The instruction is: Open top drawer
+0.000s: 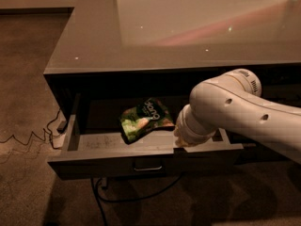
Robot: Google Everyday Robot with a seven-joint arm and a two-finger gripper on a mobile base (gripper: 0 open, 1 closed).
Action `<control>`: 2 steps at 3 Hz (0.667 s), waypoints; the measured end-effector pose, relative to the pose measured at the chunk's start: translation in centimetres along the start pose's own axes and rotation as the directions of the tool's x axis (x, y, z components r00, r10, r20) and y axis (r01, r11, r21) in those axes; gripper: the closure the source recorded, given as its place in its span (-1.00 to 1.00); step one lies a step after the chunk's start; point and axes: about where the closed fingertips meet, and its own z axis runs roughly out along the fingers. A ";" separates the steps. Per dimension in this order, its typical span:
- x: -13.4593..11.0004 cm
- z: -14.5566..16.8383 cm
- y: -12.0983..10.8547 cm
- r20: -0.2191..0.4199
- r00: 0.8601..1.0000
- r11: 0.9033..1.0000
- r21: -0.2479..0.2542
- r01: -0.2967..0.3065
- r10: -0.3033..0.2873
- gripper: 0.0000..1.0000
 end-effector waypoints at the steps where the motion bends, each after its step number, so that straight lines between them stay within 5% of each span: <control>1: 0.2 1.3 -1.2 -0.018 1.000 1.000 0.003 0.004 -0.004 0.77; 2: 0.5 2.4 -3.1 -0.035 0.999 1.000 0.004 0.001 -0.001 1.00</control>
Offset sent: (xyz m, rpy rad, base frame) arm 0.0672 0.0019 -0.0180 -0.0469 -0.0088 -0.0221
